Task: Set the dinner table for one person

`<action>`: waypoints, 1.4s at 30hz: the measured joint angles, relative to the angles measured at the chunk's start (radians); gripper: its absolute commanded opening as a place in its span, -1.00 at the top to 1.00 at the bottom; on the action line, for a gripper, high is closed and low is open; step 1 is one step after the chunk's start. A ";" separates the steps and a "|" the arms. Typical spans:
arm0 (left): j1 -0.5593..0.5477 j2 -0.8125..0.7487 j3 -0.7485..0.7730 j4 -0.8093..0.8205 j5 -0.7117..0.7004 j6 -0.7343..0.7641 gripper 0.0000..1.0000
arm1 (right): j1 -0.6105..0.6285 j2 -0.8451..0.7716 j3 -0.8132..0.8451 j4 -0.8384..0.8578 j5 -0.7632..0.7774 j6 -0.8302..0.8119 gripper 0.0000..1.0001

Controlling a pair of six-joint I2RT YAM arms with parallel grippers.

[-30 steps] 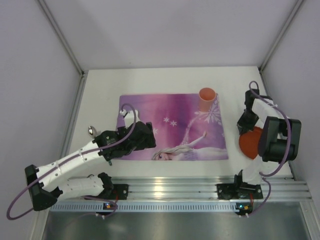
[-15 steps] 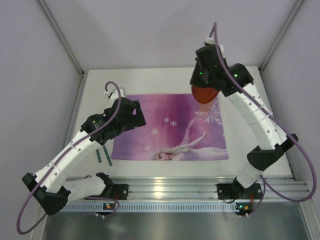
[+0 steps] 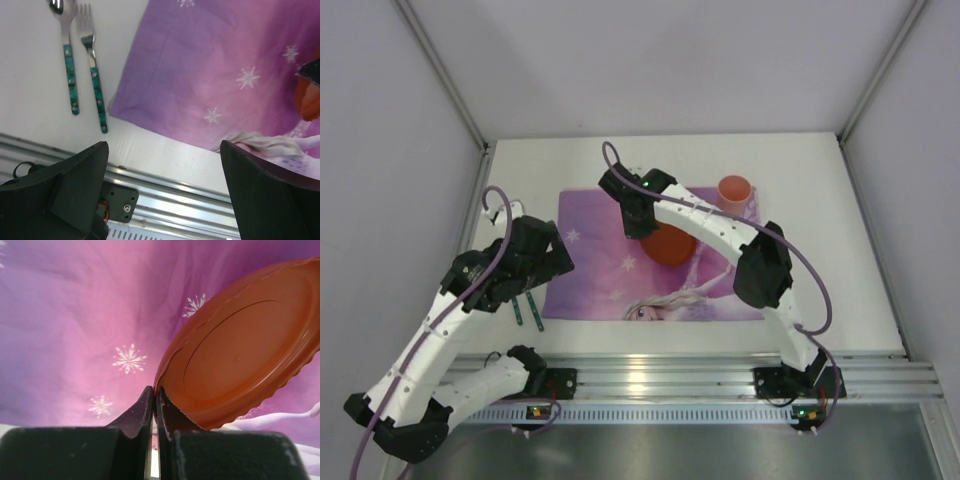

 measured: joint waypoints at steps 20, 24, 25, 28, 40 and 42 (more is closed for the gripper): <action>0.439 0.167 -0.098 0.028 0.081 0.129 -0.97 | -0.017 -0.073 -0.300 0.187 -0.187 -0.108 -0.51; 0.615 0.224 -0.171 0.127 0.162 0.249 -0.96 | -0.050 -0.252 -0.349 0.206 -0.224 -0.116 -0.50; 0.647 0.245 -0.183 0.147 0.185 0.271 -0.96 | -0.062 -0.290 -0.362 0.209 -0.231 -0.119 -0.50; 0.703 0.336 -0.207 0.225 0.239 0.330 -0.93 | -0.109 -0.395 -0.430 0.223 -0.247 -0.123 -0.47; 0.721 0.580 -0.306 0.498 0.361 0.435 -0.21 | -0.197 -0.415 -0.626 0.213 -0.295 -0.150 -0.41; 0.724 0.612 -0.306 0.526 0.360 0.445 -0.12 | -0.206 -0.415 -0.626 0.215 -0.299 -0.156 -0.40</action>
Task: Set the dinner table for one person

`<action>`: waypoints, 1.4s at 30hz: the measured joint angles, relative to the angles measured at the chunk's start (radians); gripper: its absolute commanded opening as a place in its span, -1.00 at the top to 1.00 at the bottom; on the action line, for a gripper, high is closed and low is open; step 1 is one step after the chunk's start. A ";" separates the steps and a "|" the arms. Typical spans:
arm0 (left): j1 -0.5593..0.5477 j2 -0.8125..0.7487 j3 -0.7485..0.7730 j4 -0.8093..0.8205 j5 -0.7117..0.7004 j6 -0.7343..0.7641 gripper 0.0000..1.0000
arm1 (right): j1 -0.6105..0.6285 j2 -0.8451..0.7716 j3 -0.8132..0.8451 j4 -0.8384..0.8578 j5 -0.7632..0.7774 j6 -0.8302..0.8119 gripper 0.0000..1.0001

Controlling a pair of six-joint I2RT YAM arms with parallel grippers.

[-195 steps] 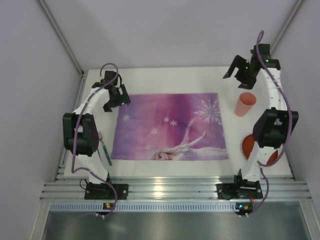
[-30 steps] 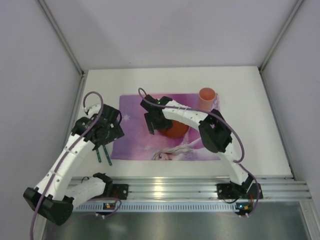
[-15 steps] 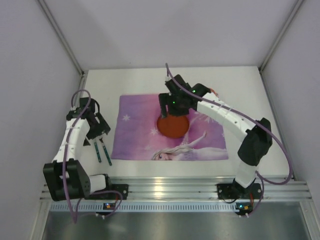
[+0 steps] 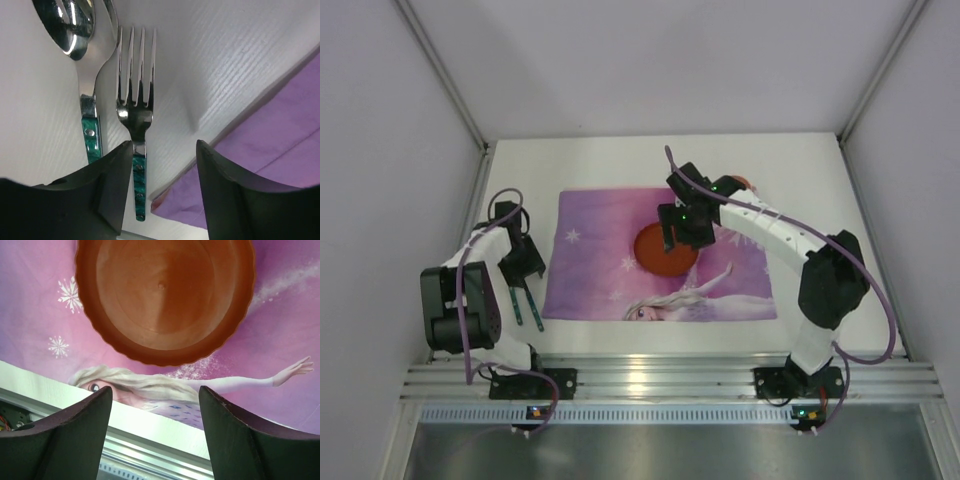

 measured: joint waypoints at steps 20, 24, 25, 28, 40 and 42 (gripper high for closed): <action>0.101 0.214 0.144 -0.050 0.097 0.071 1.00 | -0.132 -0.002 -0.072 0.004 -0.010 -0.020 -0.36; 0.101 0.250 0.193 -0.104 0.090 0.070 1.00 | -0.132 -0.002 -0.072 0.004 -0.019 -0.025 -0.35; 0.101 0.251 0.200 -0.114 0.083 0.071 1.00 | -0.132 -0.002 -0.071 0.004 -0.020 -0.026 -0.35; 0.101 0.243 0.207 -0.129 0.046 0.086 1.00 | -0.132 -0.002 -0.070 0.003 -0.021 -0.026 -0.34; -0.127 0.211 0.600 -0.034 0.040 0.182 1.00 | -0.140 -0.037 -0.101 0.003 -0.019 -0.026 -0.33; -0.204 0.217 0.635 -0.026 0.071 0.170 1.00 | -0.143 -0.068 -0.127 0.002 -0.018 -0.025 -0.32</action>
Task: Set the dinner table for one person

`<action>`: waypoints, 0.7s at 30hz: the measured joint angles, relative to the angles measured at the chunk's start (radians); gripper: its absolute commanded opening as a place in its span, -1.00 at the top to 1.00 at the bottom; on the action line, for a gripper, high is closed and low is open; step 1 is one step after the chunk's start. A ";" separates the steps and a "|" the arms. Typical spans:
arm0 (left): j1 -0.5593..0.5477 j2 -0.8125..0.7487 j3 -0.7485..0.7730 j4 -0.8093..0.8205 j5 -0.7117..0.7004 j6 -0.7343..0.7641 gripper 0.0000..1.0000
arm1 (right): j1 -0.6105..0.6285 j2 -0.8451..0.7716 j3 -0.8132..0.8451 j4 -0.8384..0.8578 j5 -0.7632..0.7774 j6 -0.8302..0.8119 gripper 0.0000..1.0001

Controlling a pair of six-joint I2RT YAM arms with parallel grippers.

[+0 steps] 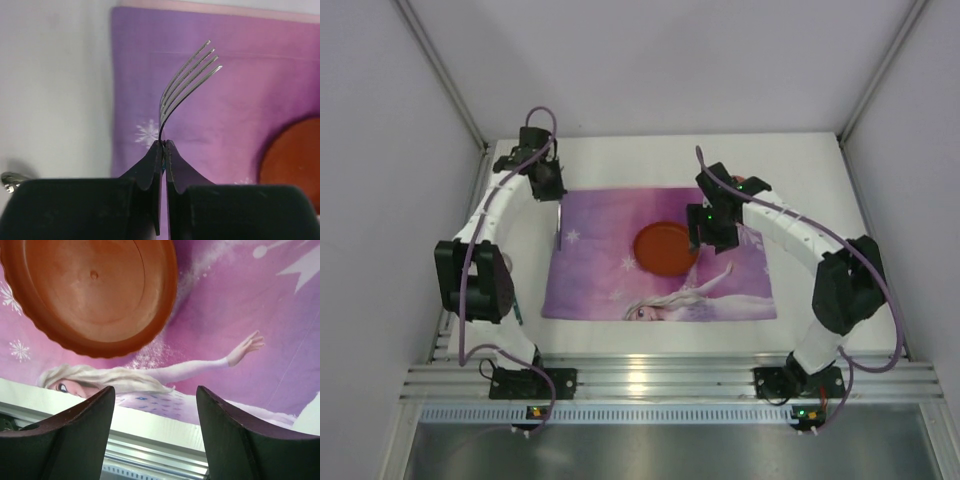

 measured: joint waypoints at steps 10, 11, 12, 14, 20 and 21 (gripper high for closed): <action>-0.195 0.197 0.014 0.002 0.076 -0.122 1.00 | -0.028 -0.202 -0.169 0.002 0.021 0.024 -0.33; -0.200 0.216 0.013 0.001 0.079 -0.135 1.00 | -0.034 -0.222 -0.188 0.002 0.023 0.027 -0.33; -0.202 0.228 0.010 0.002 0.084 -0.145 1.00 | -0.037 -0.238 -0.202 0.002 0.024 0.029 -0.33; -0.204 0.235 -0.002 -0.002 0.086 -0.166 0.90 | -0.045 -0.274 -0.235 -0.001 0.027 0.034 -0.34; -0.204 0.233 -0.051 0.000 0.059 -0.205 -0.28 | -0.054 -0.342 -0.294 -0.010 0.031 0.039 -0.34; -0.204 0.228 -0.066 -0.001 0.047 -0.209 -0.49 | -0.054 -0.347 -0.298 -0.010 0.031 0.041 -0.34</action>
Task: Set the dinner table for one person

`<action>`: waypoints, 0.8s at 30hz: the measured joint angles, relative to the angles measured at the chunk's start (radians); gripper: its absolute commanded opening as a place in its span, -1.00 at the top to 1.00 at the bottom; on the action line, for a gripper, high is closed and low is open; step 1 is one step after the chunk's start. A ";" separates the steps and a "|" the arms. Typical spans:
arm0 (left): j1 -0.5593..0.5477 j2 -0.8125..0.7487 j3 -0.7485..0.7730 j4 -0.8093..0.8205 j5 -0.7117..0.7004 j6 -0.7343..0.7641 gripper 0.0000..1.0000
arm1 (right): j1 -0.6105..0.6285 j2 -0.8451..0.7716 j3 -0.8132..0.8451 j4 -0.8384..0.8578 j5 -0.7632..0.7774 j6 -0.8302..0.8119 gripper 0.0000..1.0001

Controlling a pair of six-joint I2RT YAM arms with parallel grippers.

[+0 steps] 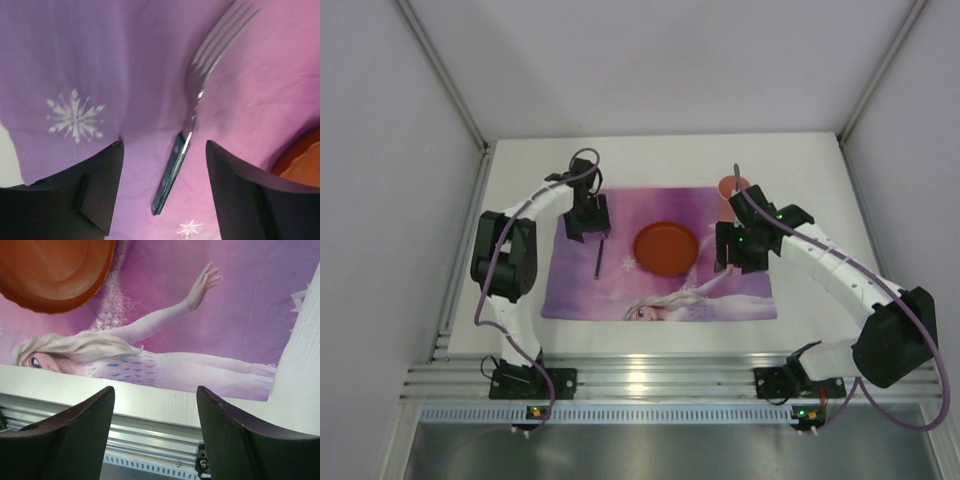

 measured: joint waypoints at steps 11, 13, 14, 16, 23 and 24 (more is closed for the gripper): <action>0.221 -0.352 -0.245 -0.052 -0.139 0.021 -0.85 | -0.001 -0.012 -0.006 -0.013 -0.002 -0.008 -0.34; 0.323 -0.420 -0.282 -0.055 -0.167 0.032 -0.83 | -0.001 -0.011 -0.006 -0.015 -0.005 -0.016 -0.34; 0.361 -0.439 -0.296 -0.059 -0.185 0.036 -0.83 | -0.001 -0.011 -0.006 -0.015 -0.007 -0.018 -0.34; 0.419 -0.456 -0.327 -0.066 -0.222 0.050 -0.83 | -0.001 -0.009 -0.006 -0.016 -0.011 -0.028 -0.33; 0.465 -0.396 -0.412 -0.108 -0.322 0.082 -0.79 | -0.001 0.032 0.018 -0.039 -0.014 -0.051 -0.34; 0.470 -0.389 -0.416 -0.114 -0.331 0.082 -0.75 | -0.001 0.033 0.023 -0.040 -0.014 -0.053 -0.34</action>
